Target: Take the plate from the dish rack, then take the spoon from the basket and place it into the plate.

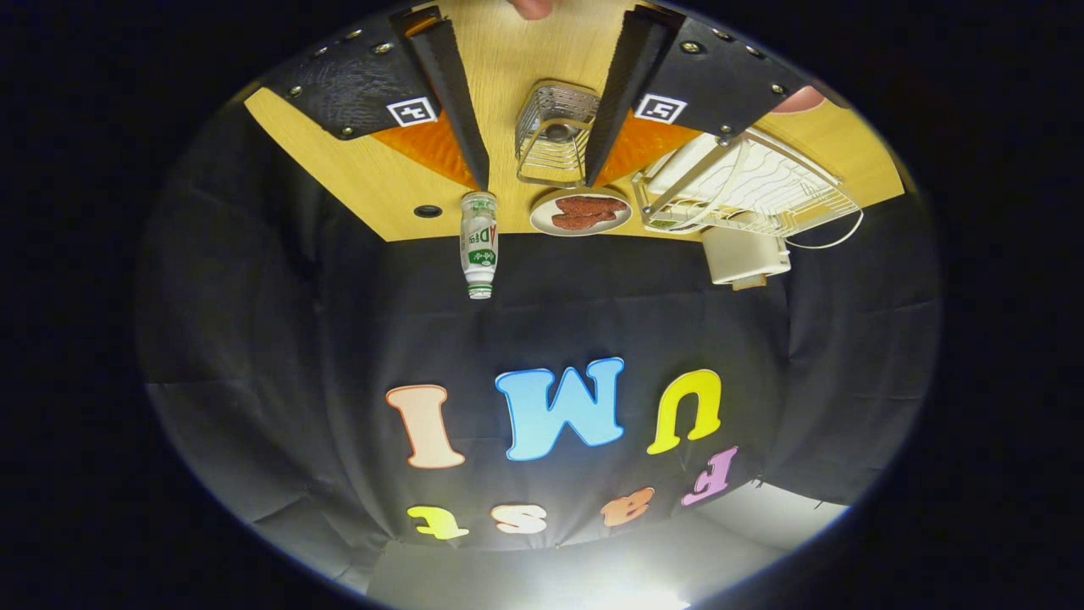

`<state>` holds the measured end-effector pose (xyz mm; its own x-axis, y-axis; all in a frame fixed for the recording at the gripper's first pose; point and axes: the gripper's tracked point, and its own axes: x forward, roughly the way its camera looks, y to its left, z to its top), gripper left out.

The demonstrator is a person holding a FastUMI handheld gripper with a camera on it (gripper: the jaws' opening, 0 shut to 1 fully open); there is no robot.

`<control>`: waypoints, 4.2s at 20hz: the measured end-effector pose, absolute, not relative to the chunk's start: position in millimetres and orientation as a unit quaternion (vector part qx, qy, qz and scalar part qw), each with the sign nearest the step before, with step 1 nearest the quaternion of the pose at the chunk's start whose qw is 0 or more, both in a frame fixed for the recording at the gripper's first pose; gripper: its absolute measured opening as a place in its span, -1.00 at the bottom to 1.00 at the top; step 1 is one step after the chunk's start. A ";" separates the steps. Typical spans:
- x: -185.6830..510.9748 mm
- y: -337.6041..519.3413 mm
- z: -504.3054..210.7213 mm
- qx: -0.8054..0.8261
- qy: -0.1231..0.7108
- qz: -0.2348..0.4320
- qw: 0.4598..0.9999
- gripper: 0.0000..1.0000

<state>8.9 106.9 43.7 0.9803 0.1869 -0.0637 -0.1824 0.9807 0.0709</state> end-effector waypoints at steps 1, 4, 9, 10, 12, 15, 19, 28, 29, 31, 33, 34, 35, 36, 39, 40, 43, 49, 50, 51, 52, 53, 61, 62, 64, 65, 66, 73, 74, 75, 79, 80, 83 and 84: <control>14.8 109.1 40.2 0.036 0.031 0.094 0.994 0.52; 30.1 115.9 32.6 0.042 0.028 0.096 0.994 0.56; 45.2 119.2 38.0 0.042 0.007 0.080 0.996 -0.44; 43.0 124.2 36.6 0.044 0.009 0.082 0.996 -0.54; 44.7 129.2 32.9 0.039 0.018 0.093 0.995 -0.62; 45.8 130.4 39.0 0.034 0.029 0.091 0.995 -0.73; 47.9 133.3 55.0 0.028 0.047 0.088 0.995 -0.80; 16.7 126.7 114.5 0.007 0.065 0.080 0.995 -0.81; 8.3 127.4 124.1 0.009 0.064 0.082 0.995 -0.81; -6.5 131.3 139.6 0.010 0.060 0.087 0.994 -0.81; -20.9 133.2 150.6 0.012 0.060 0.089 0.994 -0.81; -29.3 139.1 154.8 0.020 0.061 0.095 0.993 -0.81; -39.2 143.6 159.1 0.026 0.063 0.101 0.993 -0.81; -46.3 145.3 160.1 0.026 0.065 0.105 0.992 -0.81; -70.4 154.4 162.4 0.019 0.074 0.123 0.989 -0.81; -78.3 159.3 161.3 0.020 0.078 0.132 0.988 -0.81; -94.6 167.0 154.9 -0.003 0.086 0.149 0.985 -0.81; -117.7 200.1 131.1 -0.018 0.114 0.199 0.973 -0.81; -119.6 206.6 124.5 -0.021 0.121 0.208 0.971 -0.81; -122.1 212.7 118.5 -0.025 0.127 0.216 0.968 -0.81; -123.4 218.8 113.8 -0.031 0.132 0.225 0.965 -0.81; -125.2 224.7 110.6 -0.034 0.136 0.231 0.963 -0.81; -127.0 271.5 84.1 -0.044 0.161 0.280 0.945 -0.80; -126.2 276.1 79.3 -0.046 0.165 0.285 0.943 -0.81; -125.2 286.7 71.5 -0.049 0.174 0.294 0.939 -0.81; -124.0 292.4 69.2 -0.050 0.177 0.299 0.936 -0.81; -122.9 298.3 66.4 -0.053 0.178 0.303 0.935 -0.81; -116.1 329.8 36.8 -0.075 0.209 0.333 0.916 -0.78; -114.1 331.6 39.9 -0.074 0.208 0.334 0.916 -0.76; -111.1 332.4 43.2 -0.074 0.205 0.332 0.918 -0.73; -100.5 322.9 63.9 -0.074 0.184 0.313 0.929 -0.63; -97.9 319.7 71.8 -0.069 0.175 0.307 0.933 -0.63; -88.3 303.9 106.4 -0.050 0.142 0.280 0.948 -0.50; -84.2 297.4 117.5 -0.046 0.129 0.270 0.953 -0.50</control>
